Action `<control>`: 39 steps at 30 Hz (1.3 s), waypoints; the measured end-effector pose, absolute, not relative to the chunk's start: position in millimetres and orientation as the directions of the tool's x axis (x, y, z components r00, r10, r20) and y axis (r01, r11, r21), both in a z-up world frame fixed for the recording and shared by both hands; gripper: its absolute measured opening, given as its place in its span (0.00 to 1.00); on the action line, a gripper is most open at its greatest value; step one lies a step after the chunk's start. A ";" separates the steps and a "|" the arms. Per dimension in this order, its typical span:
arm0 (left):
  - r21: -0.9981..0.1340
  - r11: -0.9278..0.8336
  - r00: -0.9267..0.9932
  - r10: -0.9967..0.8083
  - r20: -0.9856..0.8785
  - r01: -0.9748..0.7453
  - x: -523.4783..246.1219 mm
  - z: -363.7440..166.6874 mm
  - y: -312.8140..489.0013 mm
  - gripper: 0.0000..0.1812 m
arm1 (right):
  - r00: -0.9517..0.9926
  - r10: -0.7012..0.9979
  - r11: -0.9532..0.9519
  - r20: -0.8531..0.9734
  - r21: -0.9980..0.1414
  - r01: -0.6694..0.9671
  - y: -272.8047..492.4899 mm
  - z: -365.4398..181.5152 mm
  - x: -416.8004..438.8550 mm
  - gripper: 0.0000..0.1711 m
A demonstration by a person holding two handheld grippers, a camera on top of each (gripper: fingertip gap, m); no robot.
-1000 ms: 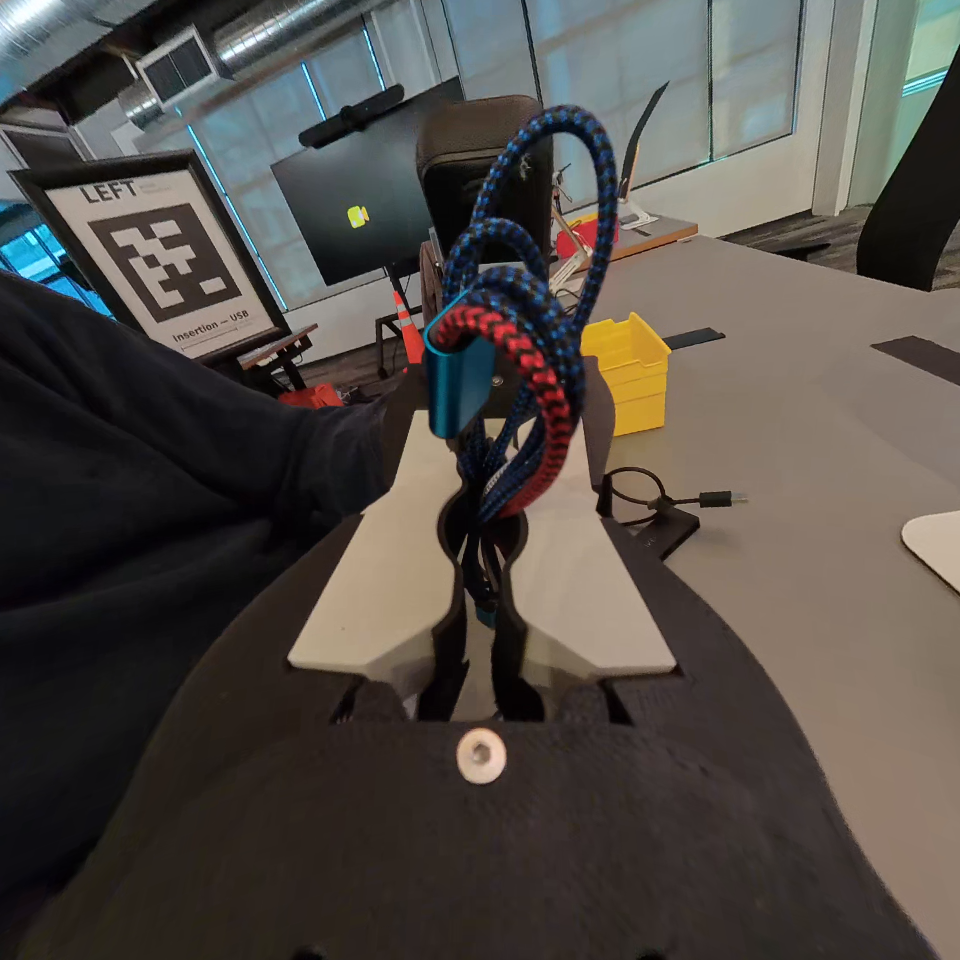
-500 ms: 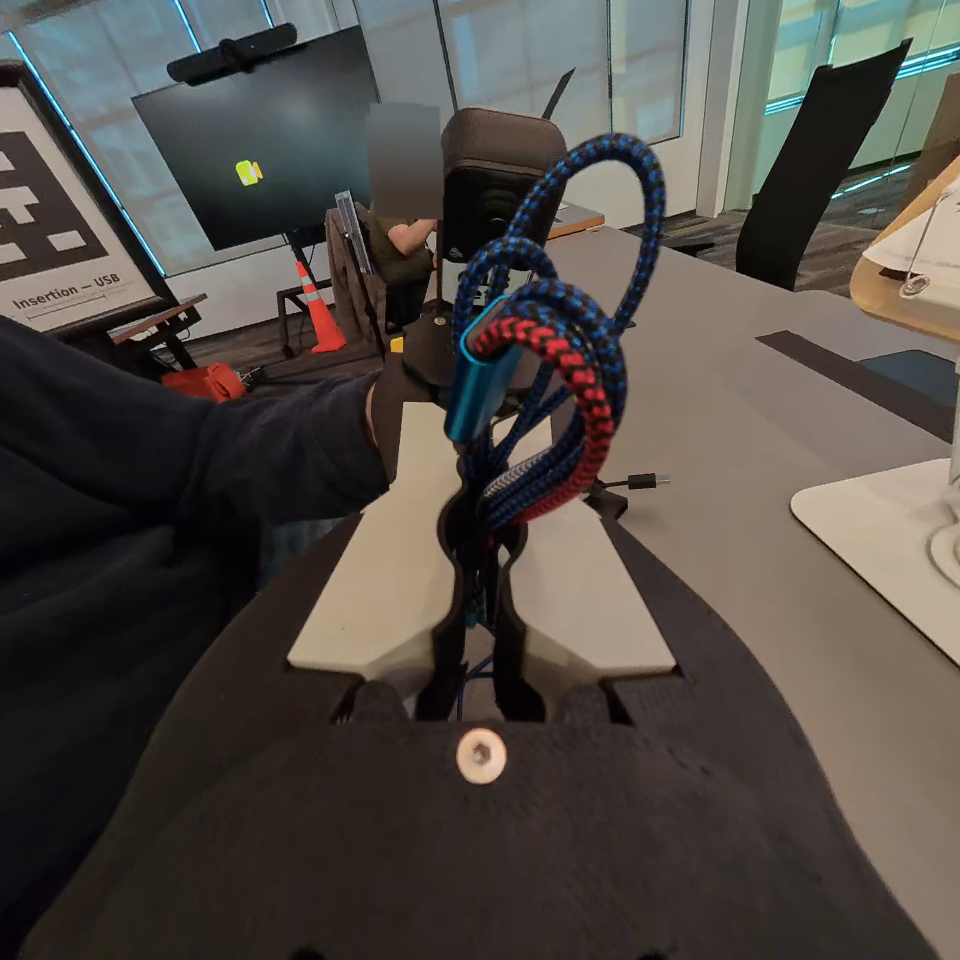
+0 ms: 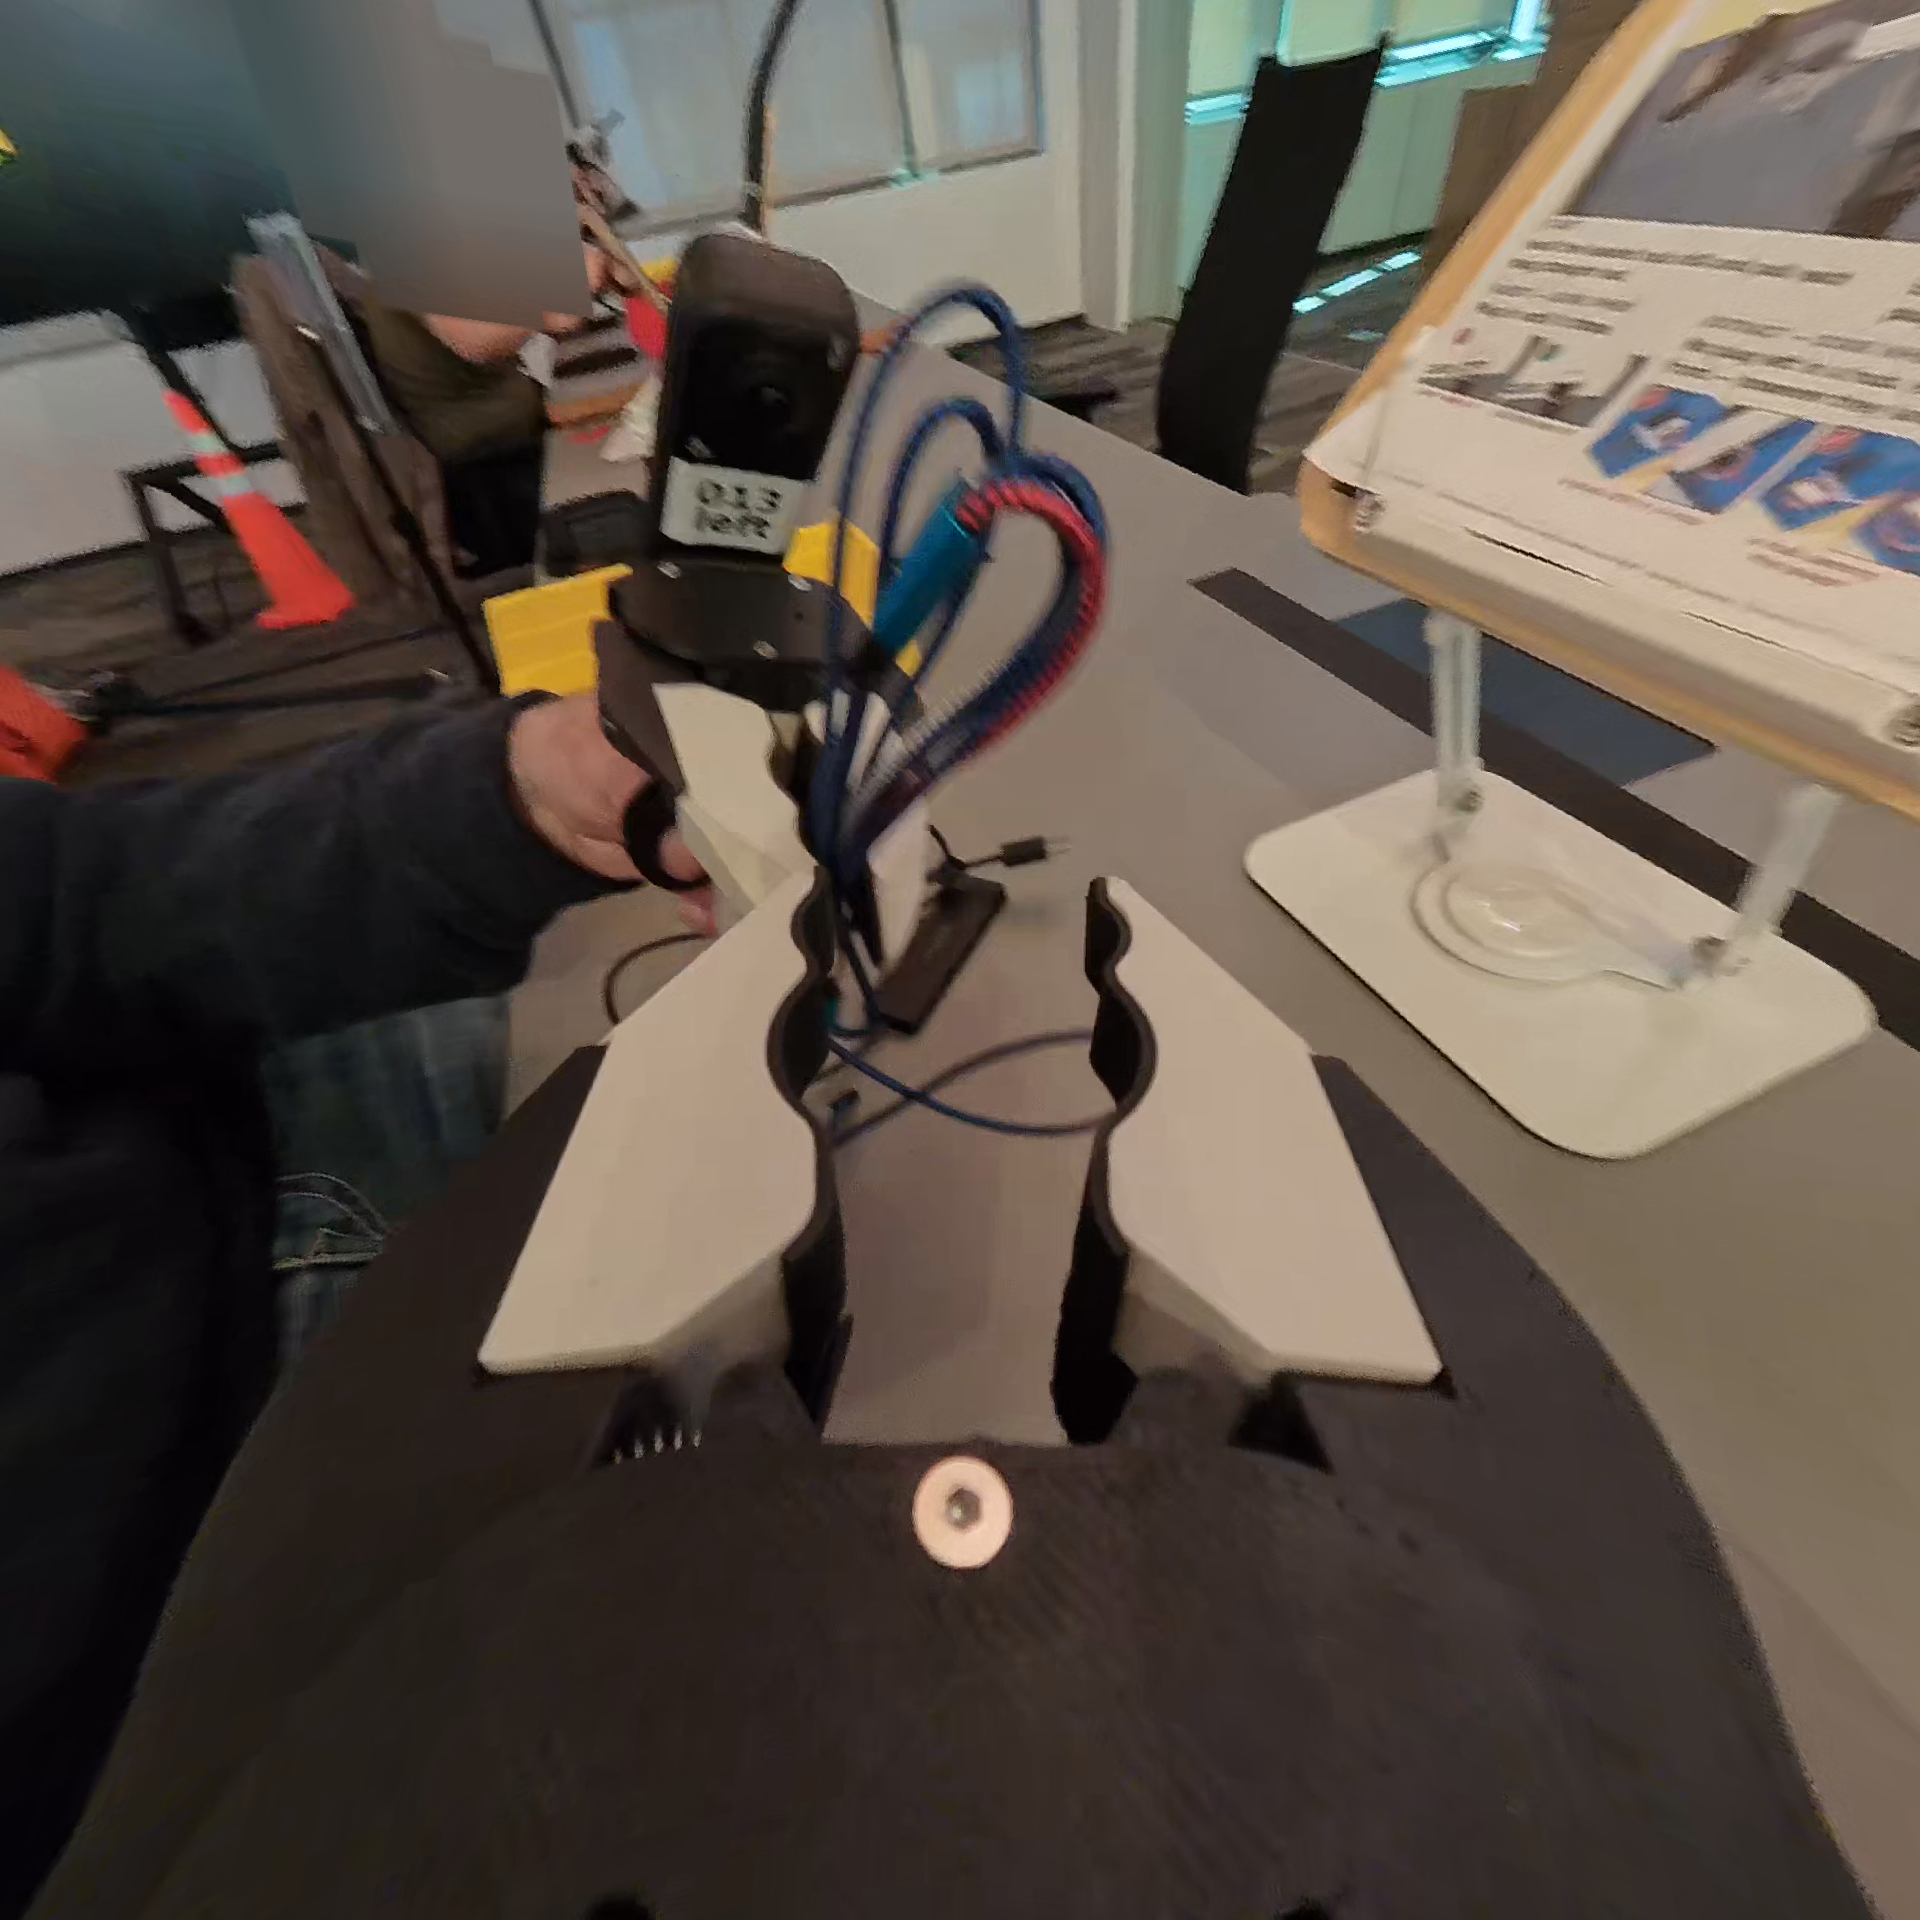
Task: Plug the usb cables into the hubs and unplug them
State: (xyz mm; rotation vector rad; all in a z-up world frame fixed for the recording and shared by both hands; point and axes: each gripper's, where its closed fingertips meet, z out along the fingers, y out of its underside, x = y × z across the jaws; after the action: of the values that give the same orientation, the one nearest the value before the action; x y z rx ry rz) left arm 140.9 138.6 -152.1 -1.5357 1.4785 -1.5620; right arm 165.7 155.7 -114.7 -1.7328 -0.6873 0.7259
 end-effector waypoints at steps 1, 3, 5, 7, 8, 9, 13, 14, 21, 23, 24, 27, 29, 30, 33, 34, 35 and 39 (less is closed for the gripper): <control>-0.902 -0.293 -0.242 -0.895 0.376 -0.319 139.6 -150.3 140.3 0.04 | 0.670 0.733 -0.263 -0.119 -0.958 0.117 156.8 -120.7 171.6 0.28; -0.910 -0.292 -0.250 -0.895 0.369 -0.295 137.2 -144.6 141.2 0.05 | 0.669 0.732 -0.322 -0.131 -0.931 0.170 151.9 -138.5 174.6 0.27; -0.913 -0.292 -0.249 -0.897 0.364 -0.284 135.7 -139.8 141.3 0.05 | 0.610 0.767 -0.378 -0.200 -0.909 0.177 141.5 -152.7 164.5 0.28; -0.915 -0.297 -0.267 -0.890 0.369 -0.272 134.0 -134.1 138.9 0.04 | 0.597 0.776 -0.394 -0.203 -0.895 0.210 140.0 -168.4 157.4 0.28; -0.916 -0.300 -0.270 -0.889 0.370 -0.268 133.2 -131.8 138.5 0.04 | 0.614 0.770 -0.392 -0.174 -0.888 0.241 142.8 -176.6 156.4 0.28; -0.917 -0.300 -0.272 -0.888 0.369 -0.263 132.1 -129.4 138.4 0.04 | 0.647 0.750 -0.384 -0.140 -0.888 0.252 148.8 -181.4 157.7 0.28; -0.923 -0.306 -0.292 -0.883 0.367 -0.236 128.5 -118.2 136.1 0.05 | 0.553 0.792 -0.440 -0.259 -0.870 0.222 144.4 -196.3 133.7 0.29; -0.925 -0.304 -0.305 -0.880 0.365 -0.229 128.1 -115.5 133.8 0.05 | 0.501 0.814 -0.448 -0.293 -0.867 0.220 139.4 -199.4 123.4 0.27; -0.933 -0.297 -0.337 -0.873 0.352 -0.205 127.3 -107.8 124.5 0.05 | 0.412 0.826 -0.513 -0.385 -0.815 0.270 138.9 -236.5 75.6 0.21; -0.931 -0.300 -0.339 -0.871 0.356 -0.206 125.2 -107.3 124.0 0.05 | 0.392 0.836 -0.493 -0.384 -0.839 0.230 141.6 -232.4 68.1 0.04; -0.931 -0.302 -0.346 -0.868 0.357 -0.205 123.2 -106.7 123.4 0.05 | 0.339 0.848 -0.483 -0.407 -0.858 0.176 138.8 -221.6 64.8 0.00; -0.928 -0.309 -0.367 -0.855 0.367 -0.209 114.3 -105.4 121.0 0.05 | 0.314 0.855 -0.464 -0.413 -0.880 0.107 139.0 -205.2 73.8 0.00; -0.926 -0.308 -0.379 -0.848 0.371 -0.217 110.5 -107.0 117.9 0.05 | 0.331 0.854 -0.455 -0.402 -0.885 0.099 140.6 -198.4 80.1 0.00; -0.925 -0.300 -0.375 -0.850 0.370 -0.233 109.9 -110.4 116.8 0.05 | 0.337 0.853 -0.452 -0.398 -0.887 0.097 141.1 -194.6 82.1 0.00; -0.925 -0.247 -0.363 -0.866 0.344 -0.288 110.4 -123.1 111.7 0.04 | 0.362 0.861 -0.421 -0.356 -0.899 0.117 143.1 -183.9 87.5 0.00; -0.925 -0.232 -0.363 -0.869 0.336 -0.300 111.0 -126.3 109.6 0.05 | 0.360 0.870 -0.401 -0.337 -0.908 0.120 142.5 -179.2 87.6 0.00; -0.926 -0.222 -0.358 -0.874 0.328 -0.306 111.9 -128.5 108.5 0.04 | 0.359 0.876 -0.386 -0.323 -0.914 0.121 141.8 -175.0 87.1 0.00; -0.929 -0.183 -0.337 -0.895 0.293 -0.321 113.9 -134.6 108.8 0.05 | 0.359 0.895 -0.320 -0.264 -0.941 0.107 139.4 -160.5 83.7 0.00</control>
State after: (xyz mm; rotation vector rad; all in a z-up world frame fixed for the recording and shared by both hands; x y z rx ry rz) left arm 113.9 108.8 -134.6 -1.4077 1.5971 -1.5470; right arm 83.7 139.4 -160.5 -1.6959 -0.8994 1.0688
